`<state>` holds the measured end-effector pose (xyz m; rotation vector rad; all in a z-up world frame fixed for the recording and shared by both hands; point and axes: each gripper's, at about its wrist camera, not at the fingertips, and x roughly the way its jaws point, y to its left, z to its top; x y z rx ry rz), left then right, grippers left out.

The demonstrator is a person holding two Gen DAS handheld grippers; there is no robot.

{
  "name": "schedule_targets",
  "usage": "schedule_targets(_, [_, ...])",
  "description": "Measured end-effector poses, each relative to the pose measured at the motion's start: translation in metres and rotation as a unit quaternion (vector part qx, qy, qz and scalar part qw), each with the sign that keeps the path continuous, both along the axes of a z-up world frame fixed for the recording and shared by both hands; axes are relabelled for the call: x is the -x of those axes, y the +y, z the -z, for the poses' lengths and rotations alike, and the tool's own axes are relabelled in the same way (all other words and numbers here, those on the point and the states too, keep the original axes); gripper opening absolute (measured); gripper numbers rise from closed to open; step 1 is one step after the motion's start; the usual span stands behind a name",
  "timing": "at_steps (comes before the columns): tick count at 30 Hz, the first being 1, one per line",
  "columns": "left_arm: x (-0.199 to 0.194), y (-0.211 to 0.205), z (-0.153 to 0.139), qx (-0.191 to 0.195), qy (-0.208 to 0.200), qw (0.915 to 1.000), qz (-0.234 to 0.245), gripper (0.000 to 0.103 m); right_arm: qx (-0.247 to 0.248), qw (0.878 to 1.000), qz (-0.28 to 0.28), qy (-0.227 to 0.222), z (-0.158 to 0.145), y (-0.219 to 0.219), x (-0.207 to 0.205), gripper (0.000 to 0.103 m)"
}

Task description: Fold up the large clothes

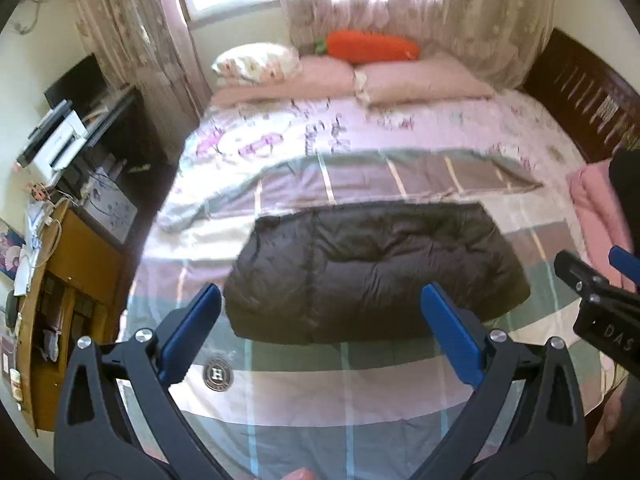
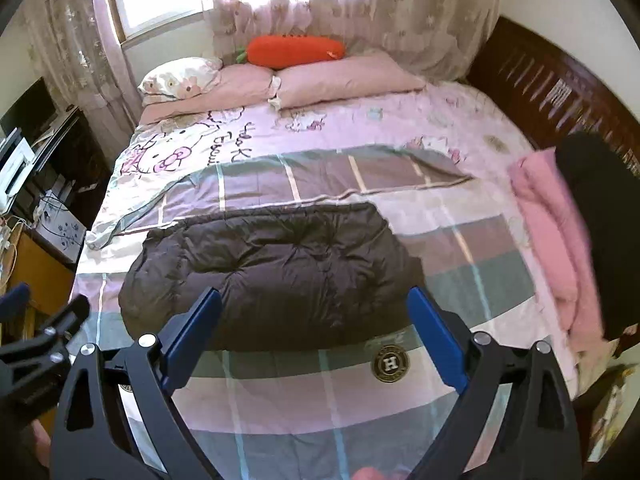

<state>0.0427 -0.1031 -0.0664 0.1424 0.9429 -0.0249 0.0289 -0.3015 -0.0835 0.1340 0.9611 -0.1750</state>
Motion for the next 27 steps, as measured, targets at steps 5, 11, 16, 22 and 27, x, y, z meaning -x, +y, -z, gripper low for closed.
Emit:
schedule_targets(5, [0.009,0.006,-0.039,0.009,-0.015,0.9998,0.001,0.101,0.000,1.000,0.004,-0.005,-0.032,0.006,0.007,0.094])
schedule_targets(11, [0.017,0.007,-0.054,0.026,-0.004,0.9997,0.001,0.101,0.005,1.000,-0.007,0.000,-0.051,0.017,0.013,0.095])
schedule_targets(16, [0.023,0.005,-0.059,0.023,-0.003,0.9997,0.007,0.101,0.000,1.000,-0.015,0.011,-0.051,0.025,0.016,0.095])
schedule_targets(22, [0.025,0.003,-0.061,0.019,-0.005,0.9998,0.008,0.101,0.002,1.000,-0.021,0.009,-0.054,0.031,0.018,0.095])
schedule_targets(27, [0.025,0.003,-0.063,0.022,-0.007,0.9997,0.008,0.101,0.002,1.000,-0.021,0.010,-0.055,0.031,0.019,0.095])
